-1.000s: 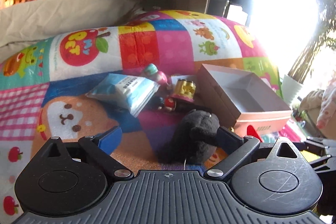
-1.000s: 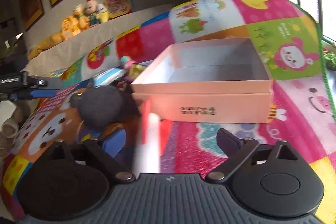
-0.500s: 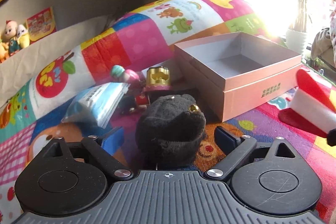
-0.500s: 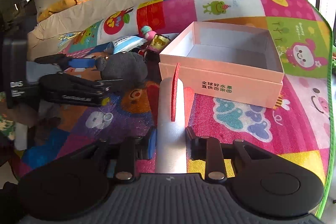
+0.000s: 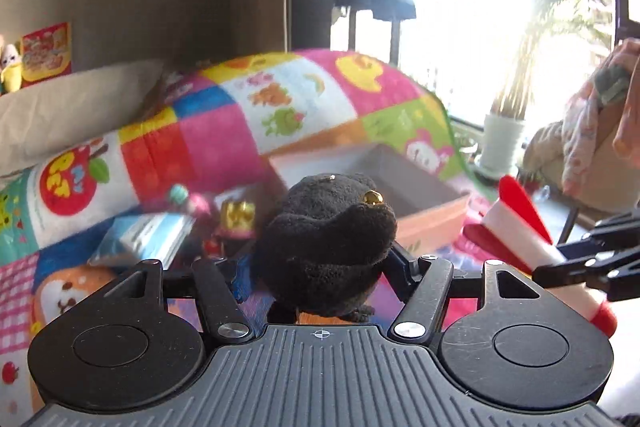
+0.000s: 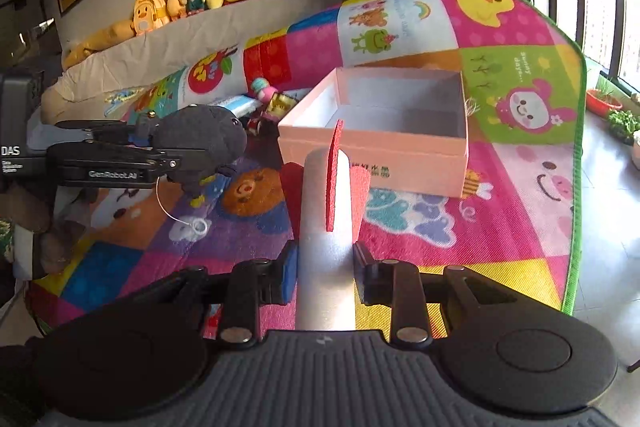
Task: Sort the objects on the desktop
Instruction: 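Lower the grey plush into the pink box with the left tool while the right tool drops the rocket in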
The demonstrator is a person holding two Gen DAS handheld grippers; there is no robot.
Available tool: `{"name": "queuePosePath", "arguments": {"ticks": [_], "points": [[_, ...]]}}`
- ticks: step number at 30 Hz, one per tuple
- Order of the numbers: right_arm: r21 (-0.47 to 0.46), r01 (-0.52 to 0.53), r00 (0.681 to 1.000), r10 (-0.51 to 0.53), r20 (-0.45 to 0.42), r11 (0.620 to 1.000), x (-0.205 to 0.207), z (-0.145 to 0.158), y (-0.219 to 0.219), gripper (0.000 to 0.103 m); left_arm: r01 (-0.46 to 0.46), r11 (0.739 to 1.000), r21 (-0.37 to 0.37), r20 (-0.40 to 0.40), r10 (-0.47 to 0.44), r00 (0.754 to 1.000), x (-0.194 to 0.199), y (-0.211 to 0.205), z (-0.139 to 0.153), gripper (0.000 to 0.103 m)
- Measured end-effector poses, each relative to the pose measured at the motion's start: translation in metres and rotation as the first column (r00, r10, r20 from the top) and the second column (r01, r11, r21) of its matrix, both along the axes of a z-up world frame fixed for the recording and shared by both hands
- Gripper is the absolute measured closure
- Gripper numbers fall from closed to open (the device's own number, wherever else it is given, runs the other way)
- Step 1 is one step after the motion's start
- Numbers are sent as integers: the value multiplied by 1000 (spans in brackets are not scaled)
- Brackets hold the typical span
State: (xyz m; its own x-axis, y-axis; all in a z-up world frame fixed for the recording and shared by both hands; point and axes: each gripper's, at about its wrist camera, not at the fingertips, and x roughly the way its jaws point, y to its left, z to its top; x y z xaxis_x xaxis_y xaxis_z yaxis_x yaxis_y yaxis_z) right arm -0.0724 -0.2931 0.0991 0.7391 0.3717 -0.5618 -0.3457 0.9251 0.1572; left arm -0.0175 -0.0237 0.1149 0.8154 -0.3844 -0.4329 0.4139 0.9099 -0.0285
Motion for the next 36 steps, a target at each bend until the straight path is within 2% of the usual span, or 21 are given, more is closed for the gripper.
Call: {"name": "queuePosePath", "arguments": {"ticks": [3,6,9,11,12,13,14,16,20,25,27,28,30,33,36], "points": [[56,40,997,-44,70,998,5,27,-15,75,42,995,-96,12,-41,999,24,-12,29,34],[105,98,985,-111,133,990,26,55,-26,75,50,991,-123,37,-46,998,61,-36,42,34],[145,120,977,-143,160,982,69,80,-31,75,37,986,-162,-2,-38,999,107,-57,40,27],[164,138,974,-163,155,977,103,89,-30,74,-1,985,-173,-35,-5,999,128,-59,32,17],[162,153,970,-180,166,975,121,90,-27,71,-24,983,-181,-49,15,999,134,-55,27,12],[154,165,965,-192,177,974,134,89,-25,58,-43,981,-189,-61,32,998,136,-49,21,11],[146,183,960,-209,185,972,144,87,-23,50,-52,980,-193,-74,38,997,134,-40,14,10],[116,217,955,-235,182,969,159,76,-21,50,-57,983,-176,-85,43,995,124,-24,-1,8],[79,264,956,-272,111,961,172,38,-28,50,-89,992,-95,-90,80,993,100,0,-34,8],[4,329,944,-329,-21,944,183,-20,-32,51,-100,991,-84,-137,88,987,85,16,-63,8],[12,360,933,-360,-15,933,178,-27,-32,52,-103,992,-77,-134,92,987,76,19,-69,7],[23,365,931,-365,15,931,171,-25,-32,53,-104,992,-77,-133,93,987,72,21,-71,7],[32,320,943,-322,82,947,153,-17,-27,53,-107,991,-82,-136,95,986,63,24,-74,7],[10,189,974,-189,123,982,131,-3,-12,56,-121,989,-90,-148,107,983,52,26,-77,7],[-76,80,990,-70,124,994,114,-1,9,71,-132,986,-101,-152,116,982,45,26,-77,7]]}}
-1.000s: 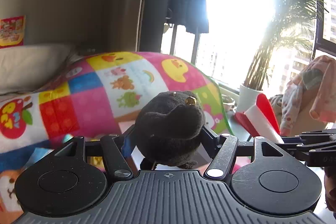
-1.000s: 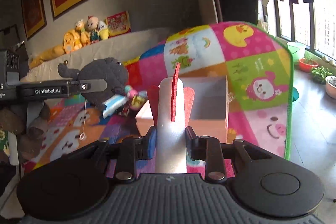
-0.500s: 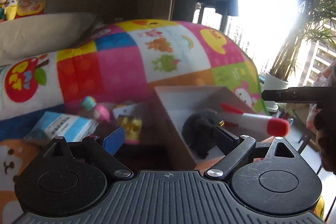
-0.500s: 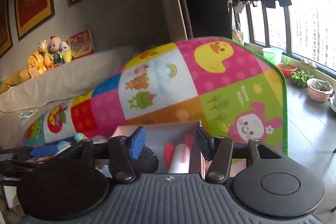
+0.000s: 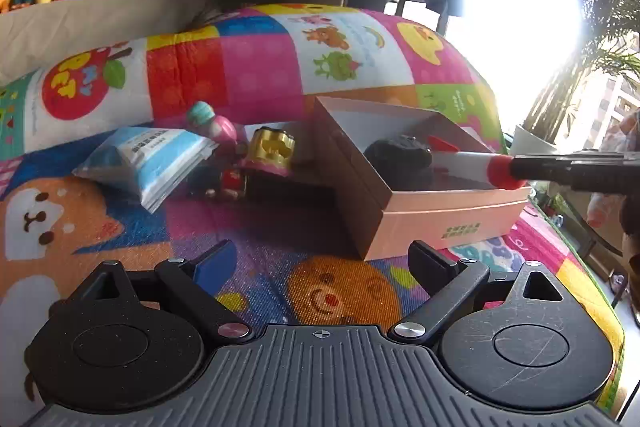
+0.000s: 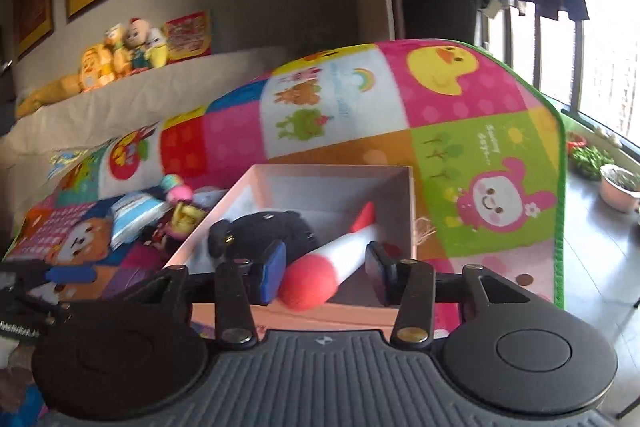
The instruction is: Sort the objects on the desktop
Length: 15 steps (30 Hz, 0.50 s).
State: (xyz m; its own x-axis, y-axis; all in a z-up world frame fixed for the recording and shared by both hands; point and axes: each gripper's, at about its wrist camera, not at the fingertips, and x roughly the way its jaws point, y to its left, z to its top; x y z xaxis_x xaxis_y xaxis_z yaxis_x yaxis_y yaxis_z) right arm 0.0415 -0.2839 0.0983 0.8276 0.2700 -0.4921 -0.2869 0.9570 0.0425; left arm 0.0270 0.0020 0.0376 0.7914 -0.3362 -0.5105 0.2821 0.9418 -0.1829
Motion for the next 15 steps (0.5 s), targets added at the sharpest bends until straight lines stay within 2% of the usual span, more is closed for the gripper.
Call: {"name": "queuePosePath", "arguments": {"ticks": [2,9,11,15], "points": [[-46,-9,1000,8,-15,999,-1,-4,11,80,13,1000,-10,-6,-13,1000,-2,-1,0,7],[-73,55,998,-58,-40,996,39,-23,27,81,-21,1000,10,1,21,1000,-7,5,0,7],[-37,37,996,-40,-82,999,46,-23,28,77,-47,999,25,8,47,999,-10,13,-1,6],[-4,20,999,-21,-37,1000,35,-8,29,67,-130,989,69,7,130,991,-14,38,-7,5]]}}
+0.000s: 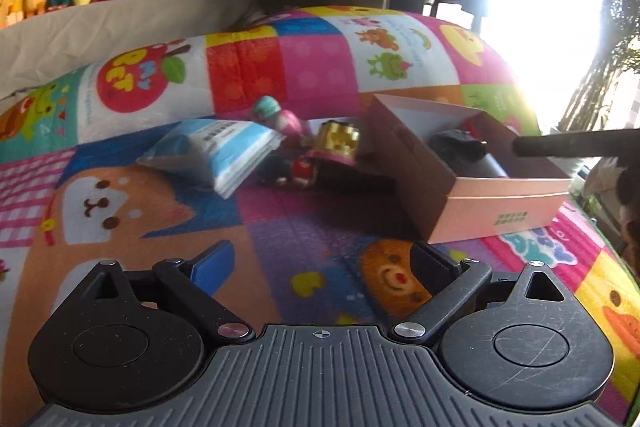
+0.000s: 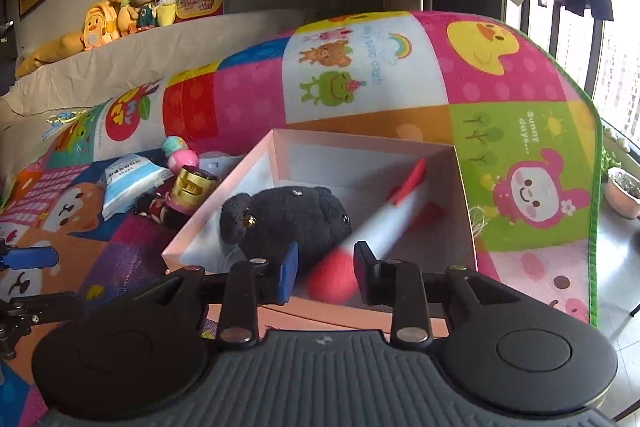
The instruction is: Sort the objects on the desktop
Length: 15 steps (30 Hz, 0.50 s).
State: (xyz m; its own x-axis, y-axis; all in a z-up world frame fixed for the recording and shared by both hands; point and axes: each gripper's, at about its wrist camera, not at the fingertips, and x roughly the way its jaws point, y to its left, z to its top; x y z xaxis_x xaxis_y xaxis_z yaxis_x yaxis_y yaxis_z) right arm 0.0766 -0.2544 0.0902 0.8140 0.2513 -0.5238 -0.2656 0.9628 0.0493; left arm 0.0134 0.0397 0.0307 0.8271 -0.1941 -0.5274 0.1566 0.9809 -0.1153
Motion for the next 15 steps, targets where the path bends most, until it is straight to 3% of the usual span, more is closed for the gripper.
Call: {"name": "queuePosePath", "arguments": {"ticks": [3,5,6,9,12,15], "points": [[45,-7,1000,7,-1,999,-1,15,1,62,-68,998,3,-2,68,998,2,18,-4,5],[76,-21,1000,22,-9,997,4,24,9,42,-108,994,-7,5,108,994,2,27,-6,5],[87,-35,999,35,-7,996,7,28,17,39,-121,993,-7,9,121,993,1,29,-7,5],[71,-110,993,113,-31,991,24,38,55,38,-138,990,-21,13,138,990,0,33,-11,5],[39,-190,976,193,-97,981,50,41,105,48,-142,988,-54,27,143,989,-3,38,-12,4],[10,-178,964,177,-198,984,85,32,149,48,-145,987,-77,33,147,989,-6,41,-13,4]]}}
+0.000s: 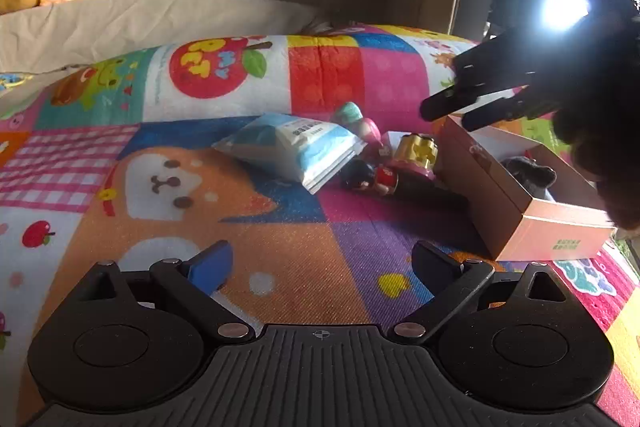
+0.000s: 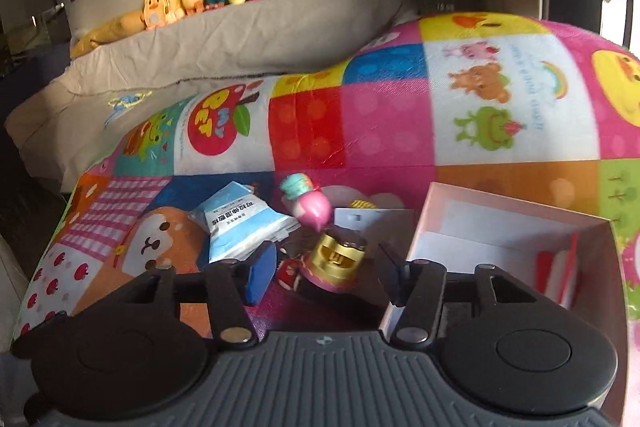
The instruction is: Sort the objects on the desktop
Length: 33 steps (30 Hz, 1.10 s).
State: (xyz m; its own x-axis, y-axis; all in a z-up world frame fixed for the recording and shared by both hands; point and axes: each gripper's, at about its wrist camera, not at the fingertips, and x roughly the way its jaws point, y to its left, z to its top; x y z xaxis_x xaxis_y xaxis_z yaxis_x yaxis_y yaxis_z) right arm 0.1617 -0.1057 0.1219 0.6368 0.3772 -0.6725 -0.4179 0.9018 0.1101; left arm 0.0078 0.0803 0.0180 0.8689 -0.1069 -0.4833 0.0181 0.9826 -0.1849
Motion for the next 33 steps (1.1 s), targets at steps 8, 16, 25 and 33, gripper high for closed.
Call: {"name": "queuePosePath", "arguments": {"ticks": [8,16,25,33], "points": [[-324,77,996,-89,-22,943,47,-54,65,57,-8,999,-53,14,9,1000,-3,7,0,3],[-178,-53,997,43,-60,983,-18,-33,32,64,-13,998,-67,7,13,1000,-2,9,-1,3],[40,-128,973,133,-190,991,-112,-30,-57,64,-22,999,-49,-22,21,1000,1,7,-2,3],[0,193,977,-193,91,981,-144,-55,-128,42,128,985,115,-6,-128,992,4,-30,6,16]]}}
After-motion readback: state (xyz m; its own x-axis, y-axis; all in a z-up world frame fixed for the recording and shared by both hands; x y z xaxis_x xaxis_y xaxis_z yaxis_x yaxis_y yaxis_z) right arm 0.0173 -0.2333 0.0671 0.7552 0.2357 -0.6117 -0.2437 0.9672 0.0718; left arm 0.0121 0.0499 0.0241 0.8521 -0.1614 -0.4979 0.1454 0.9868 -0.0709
